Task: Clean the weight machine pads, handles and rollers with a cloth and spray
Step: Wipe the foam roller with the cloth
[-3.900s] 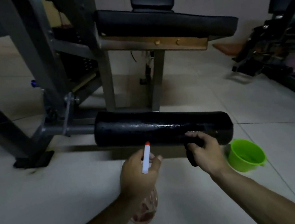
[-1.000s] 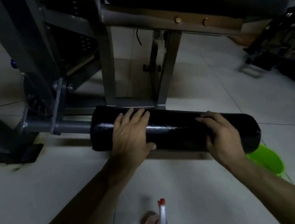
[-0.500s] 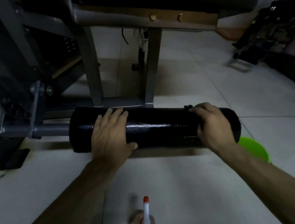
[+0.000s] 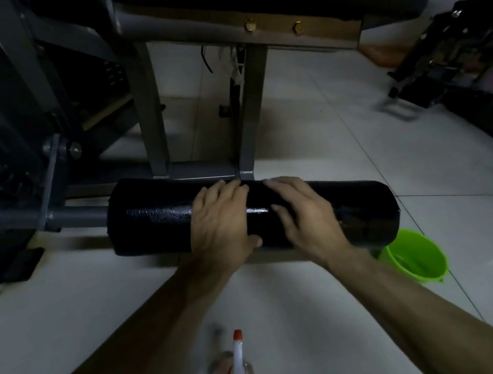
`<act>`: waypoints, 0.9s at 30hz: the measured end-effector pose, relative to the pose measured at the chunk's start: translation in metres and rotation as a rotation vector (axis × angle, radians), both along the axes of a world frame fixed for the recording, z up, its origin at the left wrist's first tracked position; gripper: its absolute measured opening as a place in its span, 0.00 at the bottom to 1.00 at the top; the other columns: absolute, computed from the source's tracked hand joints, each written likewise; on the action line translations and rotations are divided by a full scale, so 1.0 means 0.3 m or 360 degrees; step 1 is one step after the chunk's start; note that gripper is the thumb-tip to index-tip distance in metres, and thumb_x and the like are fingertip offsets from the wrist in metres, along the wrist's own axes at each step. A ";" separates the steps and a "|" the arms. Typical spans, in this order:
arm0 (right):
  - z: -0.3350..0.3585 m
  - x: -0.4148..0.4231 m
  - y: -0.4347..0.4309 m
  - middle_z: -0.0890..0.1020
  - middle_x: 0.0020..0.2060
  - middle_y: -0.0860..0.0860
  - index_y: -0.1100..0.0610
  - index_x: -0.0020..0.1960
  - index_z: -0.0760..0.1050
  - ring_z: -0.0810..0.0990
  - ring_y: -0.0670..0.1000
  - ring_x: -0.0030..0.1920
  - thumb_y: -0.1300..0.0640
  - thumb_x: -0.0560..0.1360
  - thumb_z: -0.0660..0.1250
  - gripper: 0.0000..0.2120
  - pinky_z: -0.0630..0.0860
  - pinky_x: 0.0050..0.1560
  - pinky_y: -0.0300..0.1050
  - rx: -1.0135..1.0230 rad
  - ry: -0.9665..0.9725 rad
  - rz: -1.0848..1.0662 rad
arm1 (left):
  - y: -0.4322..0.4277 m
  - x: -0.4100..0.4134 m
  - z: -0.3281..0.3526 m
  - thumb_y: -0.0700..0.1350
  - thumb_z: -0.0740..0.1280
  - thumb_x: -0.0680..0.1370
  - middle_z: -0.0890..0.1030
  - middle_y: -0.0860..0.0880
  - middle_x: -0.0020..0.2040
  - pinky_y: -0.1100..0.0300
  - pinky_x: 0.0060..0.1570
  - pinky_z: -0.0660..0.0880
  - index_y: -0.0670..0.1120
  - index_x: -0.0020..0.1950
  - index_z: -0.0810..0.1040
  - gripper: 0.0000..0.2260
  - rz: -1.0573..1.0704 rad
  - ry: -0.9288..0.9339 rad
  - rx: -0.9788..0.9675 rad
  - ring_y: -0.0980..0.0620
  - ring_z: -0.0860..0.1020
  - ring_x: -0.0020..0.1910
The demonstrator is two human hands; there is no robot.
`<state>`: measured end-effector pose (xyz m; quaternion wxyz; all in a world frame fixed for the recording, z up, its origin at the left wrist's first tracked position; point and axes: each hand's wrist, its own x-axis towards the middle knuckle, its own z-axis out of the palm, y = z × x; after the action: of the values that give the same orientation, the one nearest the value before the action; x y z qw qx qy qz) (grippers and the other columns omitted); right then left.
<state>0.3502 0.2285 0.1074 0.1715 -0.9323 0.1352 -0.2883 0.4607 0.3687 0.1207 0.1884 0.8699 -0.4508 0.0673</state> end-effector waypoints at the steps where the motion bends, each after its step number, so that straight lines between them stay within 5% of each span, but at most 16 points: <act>1: 0.006 0.054 0.036 0.79 0.65 0.53 0.57 0.71 0.77 0.78 0.55 0.65 0.63 0.78 0.66 0.21 0.74 0.68 0.54 -0.0008 0.0003 0.0045 | -0.003 -0.003 -0.006 0.61 0.78 0.65 0.69 0.51 0.76 0.50 0.79 0.53 0.49 0.76 0.67 0.43 0.0019 -0.0006 -0.0035 0.49 0.63 0.77; 6: 0.008 -0.006 -0.023 0.79 0.61 0.56 0.60 0.64 0.80 0.79 0.60 0.60 0.63 0.72 0.62 0.22 0.76 0.64 0.55 -0.0224 0.0026 0.0038 | 0.012 -0.004 -0.026 0.60 0.81 0.64 0.71 0.49 0.75 0.49 0.79 0.54 0.47 0.76 0.68 0.45 0.0035 -0.0024 -0.0084 0.47 0.64 0.77; 13: -0.019 -0.281 -0.272 0.80 0.57 0.55 0.58 0.63 0.81 0.78 0.62 0.56 0.69 0.67 0.62 0.26 0.75 0.61 0.51 -0.0125 -0.0096 -0.0741 | -0.007 -0.010 0.007 0.64 0.79 0.65 0.67 0.49 0.77 0.47 0.80 0.53 0.48 0.78 0.64 0.47 0.0044 -0.0019 0.0057 0.46 0.60 0.79; 20: -0.019 -0.156 -0.142 0.79 0.61 0.56 0.59 0.65 0.81 0.77 0.60 0.59 0.66 0.69 0.63 0.25 0.73 0.64 0.55 -0.0187 -0.0033 -0.0227 | -0.164 -0.151 -0.022 0.64 0.81 0.59 0.64 0.46 0.78 0.48 0.79 0.56 0.43 0.80 0.57 0.58 -0.0216 -0.0143 0.0084 0.44 0.62 0.77; 27: -0.071 -0.405 -0.358 0.80 0.60 0.55 0.58 0.64 0.82 0.76 0.59 0.59 0.69 0.68 0.62 0.27 0.73 0.65 0.52 -0.0105 -0.0203 -0.0807 | -0.199 -0.153 -0.075 0.51 0.84 0.57 0.66 0.44 0.78 0.38 0.74 0.60 0.48 0.80 0.63 0.54 -0.0212 -0.0409 0.0258 0.40 0.65 0.75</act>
<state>0.2288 0.1211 0.0862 0.0714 -0.8536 0.3440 -0.3846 0.4149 0.3092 0.0983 0.0625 0.8346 -0.5319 0.1287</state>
